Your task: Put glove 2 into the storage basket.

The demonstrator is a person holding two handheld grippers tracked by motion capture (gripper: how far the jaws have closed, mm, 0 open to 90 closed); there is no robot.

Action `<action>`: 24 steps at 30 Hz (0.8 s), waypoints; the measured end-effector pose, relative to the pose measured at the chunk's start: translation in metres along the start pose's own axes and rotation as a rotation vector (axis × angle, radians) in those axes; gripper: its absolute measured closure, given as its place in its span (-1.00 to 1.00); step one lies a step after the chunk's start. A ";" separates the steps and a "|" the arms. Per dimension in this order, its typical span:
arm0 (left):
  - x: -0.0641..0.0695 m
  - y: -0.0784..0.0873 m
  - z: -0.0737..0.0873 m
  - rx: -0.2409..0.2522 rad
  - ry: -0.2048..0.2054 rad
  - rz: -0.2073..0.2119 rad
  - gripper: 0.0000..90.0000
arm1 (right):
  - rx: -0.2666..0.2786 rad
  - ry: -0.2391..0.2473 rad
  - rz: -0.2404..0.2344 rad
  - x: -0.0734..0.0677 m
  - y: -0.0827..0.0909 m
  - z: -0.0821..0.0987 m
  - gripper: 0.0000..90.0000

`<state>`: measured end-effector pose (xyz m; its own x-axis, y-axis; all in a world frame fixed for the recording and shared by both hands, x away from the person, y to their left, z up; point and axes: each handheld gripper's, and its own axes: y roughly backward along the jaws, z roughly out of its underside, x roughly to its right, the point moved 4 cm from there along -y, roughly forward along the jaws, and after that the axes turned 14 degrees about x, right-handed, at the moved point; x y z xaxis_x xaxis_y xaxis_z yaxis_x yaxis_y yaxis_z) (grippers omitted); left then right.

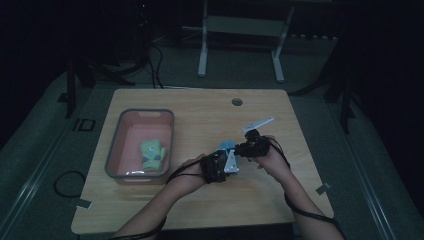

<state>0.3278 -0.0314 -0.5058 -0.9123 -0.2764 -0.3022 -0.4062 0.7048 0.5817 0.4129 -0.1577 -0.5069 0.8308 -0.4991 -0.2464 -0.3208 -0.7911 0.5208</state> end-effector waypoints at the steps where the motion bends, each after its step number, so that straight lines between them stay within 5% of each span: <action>1: -0.001 0.002 0.000 -0.001 0.004 -0.001 0.68 | 0.004 -0.002 -0.001 -0.001 -0.001 -0.002 0.78; 24: -0.021 0.047 -0.001 -0.046 -0.027 -0.045 0.68 | 0.042 0.038 -0.021 -0.024 -0.015 -0.044 0.78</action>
<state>0.3278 0.0066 -0.4715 -0.8917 -0.2888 -0.3484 -0.4490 0.6610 0.6012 0.4176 -0.1188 -0.4730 0.8539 -0.4691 -0.2255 -0.3212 -0.8159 0.4807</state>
